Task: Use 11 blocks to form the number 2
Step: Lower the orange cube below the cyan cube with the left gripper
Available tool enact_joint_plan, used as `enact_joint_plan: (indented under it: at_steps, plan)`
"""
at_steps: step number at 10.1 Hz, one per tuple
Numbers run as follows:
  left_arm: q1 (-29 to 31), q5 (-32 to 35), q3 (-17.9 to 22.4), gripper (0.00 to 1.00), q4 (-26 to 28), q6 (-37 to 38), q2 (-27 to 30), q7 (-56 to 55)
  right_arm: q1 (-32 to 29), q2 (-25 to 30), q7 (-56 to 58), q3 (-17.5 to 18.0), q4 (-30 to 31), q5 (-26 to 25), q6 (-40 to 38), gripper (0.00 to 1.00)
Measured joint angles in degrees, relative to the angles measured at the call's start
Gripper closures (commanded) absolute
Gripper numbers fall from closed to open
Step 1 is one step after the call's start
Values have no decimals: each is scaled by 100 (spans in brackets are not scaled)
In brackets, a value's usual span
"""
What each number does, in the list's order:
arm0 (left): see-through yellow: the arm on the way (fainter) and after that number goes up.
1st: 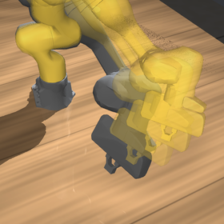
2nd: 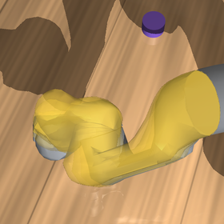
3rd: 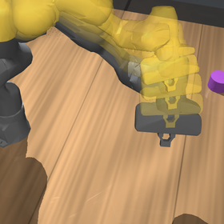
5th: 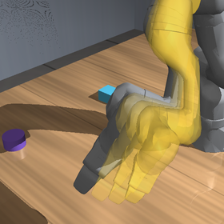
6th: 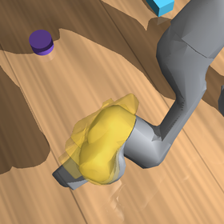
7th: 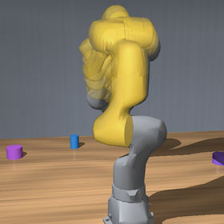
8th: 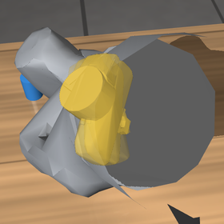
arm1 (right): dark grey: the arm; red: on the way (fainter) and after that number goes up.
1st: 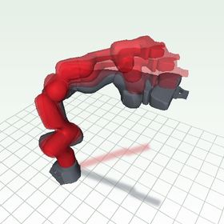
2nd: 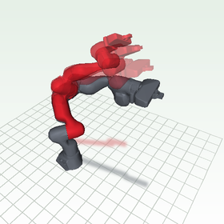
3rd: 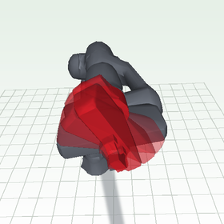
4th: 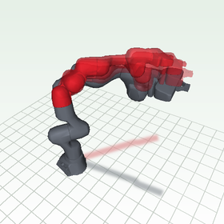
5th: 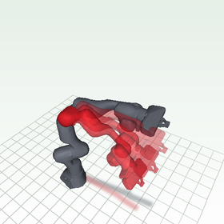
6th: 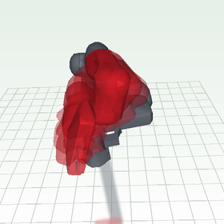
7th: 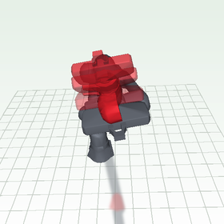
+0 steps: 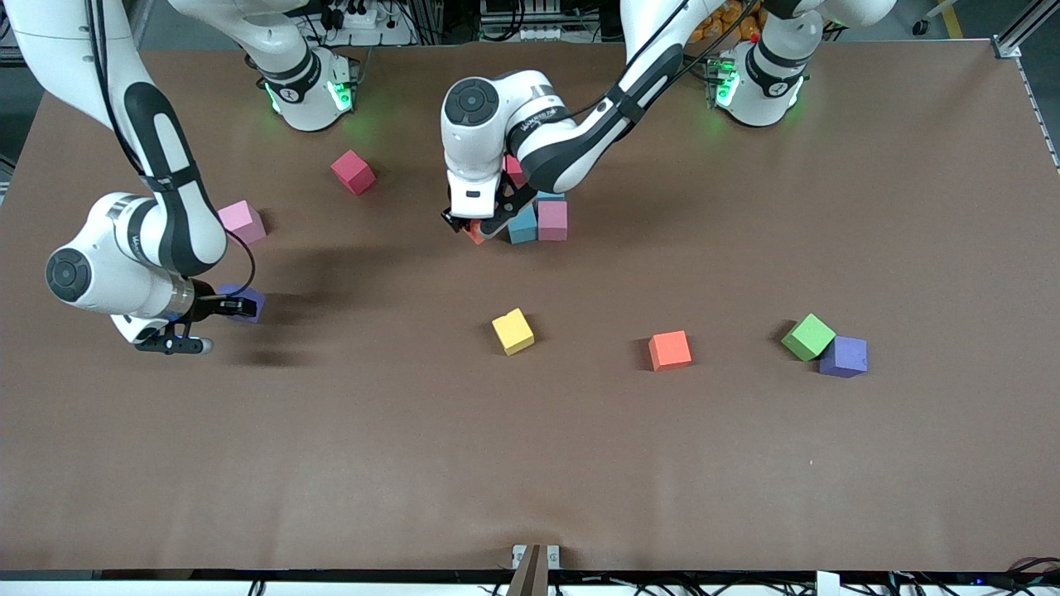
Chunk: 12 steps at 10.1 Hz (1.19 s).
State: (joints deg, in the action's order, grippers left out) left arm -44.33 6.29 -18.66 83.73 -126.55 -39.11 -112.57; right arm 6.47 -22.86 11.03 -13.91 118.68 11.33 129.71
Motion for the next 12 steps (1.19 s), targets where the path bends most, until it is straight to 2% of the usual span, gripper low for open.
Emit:
enact_joint_plan:
  at_steps: [5, 9, 12]
  plan:
    - [-254, 0, 103, 100, 10, -351, -40, -2616, 51, -18, 129, 10, 49, 0, -3, 100]
    - [-313, 10, 276, 100, 41, -461, -209, -3859, 137, -68, 194, 12, 62, 0, -6, 100]
    - [-419, 10, 363, 100, 41, -549, -315, -4177, 153, -93, 199, 12, 62, 0, -4, 100]
